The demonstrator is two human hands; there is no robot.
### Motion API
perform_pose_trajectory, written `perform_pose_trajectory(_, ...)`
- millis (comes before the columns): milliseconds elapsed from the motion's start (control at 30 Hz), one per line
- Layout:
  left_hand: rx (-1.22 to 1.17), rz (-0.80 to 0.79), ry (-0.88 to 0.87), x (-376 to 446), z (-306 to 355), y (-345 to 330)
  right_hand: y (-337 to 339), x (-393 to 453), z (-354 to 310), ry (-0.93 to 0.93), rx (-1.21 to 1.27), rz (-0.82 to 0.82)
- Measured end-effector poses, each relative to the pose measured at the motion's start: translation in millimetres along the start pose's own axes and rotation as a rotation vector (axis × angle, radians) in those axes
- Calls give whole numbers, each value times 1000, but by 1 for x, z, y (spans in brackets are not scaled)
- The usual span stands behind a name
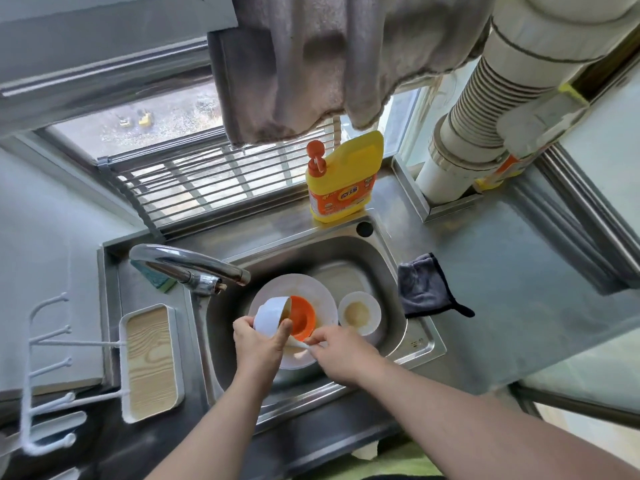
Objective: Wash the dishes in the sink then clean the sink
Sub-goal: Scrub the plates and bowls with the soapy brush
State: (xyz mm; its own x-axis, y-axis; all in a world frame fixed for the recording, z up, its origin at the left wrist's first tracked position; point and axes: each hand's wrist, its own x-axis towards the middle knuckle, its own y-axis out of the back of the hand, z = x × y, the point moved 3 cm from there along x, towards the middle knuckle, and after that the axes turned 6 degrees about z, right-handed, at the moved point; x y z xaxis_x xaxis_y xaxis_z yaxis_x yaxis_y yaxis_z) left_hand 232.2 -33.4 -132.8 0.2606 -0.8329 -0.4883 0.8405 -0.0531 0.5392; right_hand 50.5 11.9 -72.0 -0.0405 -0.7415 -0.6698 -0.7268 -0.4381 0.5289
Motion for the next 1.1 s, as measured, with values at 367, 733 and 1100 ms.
perform_pose_trajectory(367, -134, 161, 309, -5, 1, -25, -9, 10, 8, 86, -283, 121)
perform_pose_trajectory(733, -116, 181, 419, 7, 2, -25, -7, 22, 31, 126, -356, 129)
perform_pose_trajectory(1100, -515, 65, 495, 13, -1, -19, 17, 30, 32, 153, -259, 89)
